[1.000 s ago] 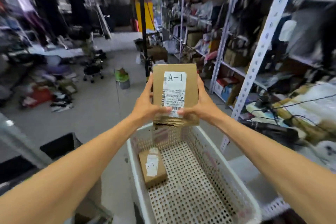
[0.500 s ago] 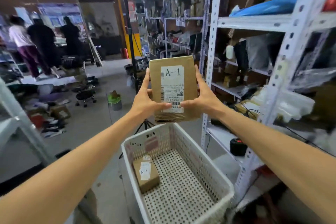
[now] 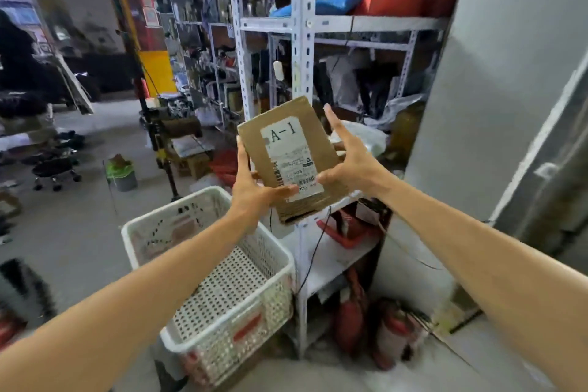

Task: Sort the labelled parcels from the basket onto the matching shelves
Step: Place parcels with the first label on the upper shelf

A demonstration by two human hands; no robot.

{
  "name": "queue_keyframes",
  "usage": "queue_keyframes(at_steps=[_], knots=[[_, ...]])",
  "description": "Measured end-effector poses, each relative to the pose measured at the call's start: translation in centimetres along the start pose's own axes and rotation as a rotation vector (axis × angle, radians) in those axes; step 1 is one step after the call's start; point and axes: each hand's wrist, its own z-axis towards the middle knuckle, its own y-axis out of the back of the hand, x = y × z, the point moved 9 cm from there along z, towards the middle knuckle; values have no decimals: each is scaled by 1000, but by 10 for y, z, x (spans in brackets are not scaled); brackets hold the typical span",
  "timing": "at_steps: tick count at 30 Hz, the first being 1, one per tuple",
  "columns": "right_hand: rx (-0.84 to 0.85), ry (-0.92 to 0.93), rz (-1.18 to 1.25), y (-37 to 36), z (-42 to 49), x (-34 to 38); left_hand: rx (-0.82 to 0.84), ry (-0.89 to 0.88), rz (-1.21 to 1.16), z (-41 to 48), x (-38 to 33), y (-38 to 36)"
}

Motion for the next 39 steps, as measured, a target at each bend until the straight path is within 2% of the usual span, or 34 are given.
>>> queue_keyframes(at_steps=[2, 4, 9, 16, 22, 26, 32, 39], knots=[[-12, -80, -18, 19, -18, -13, 19, -57, 95, -5, -8, -25], [-106, -155, 1, 39, -40, -29, 100, -95, 230, -5, -24, -51], [-314, -203, 62, 99, -88, -68, 272, -206, 332, 4, -49, -136], [-572, -304, -53, 224, -148, -112, 499, -242, 178, 32, -55, -292], [-807, -404, -142, 345, -218, -117, 764, -370, 4, 34, -108, -453], [-1028, -466, -247, 411, -284, -113, 986, -422, -79, 8, -149, -550], [-1333, -627, -370, 466, -367, -97, 1268, -461, -207, -37, -197, -656], [-1563, -653, -500, 494, -430, -79, 1457, -514, -317, -90, -235, -731]])
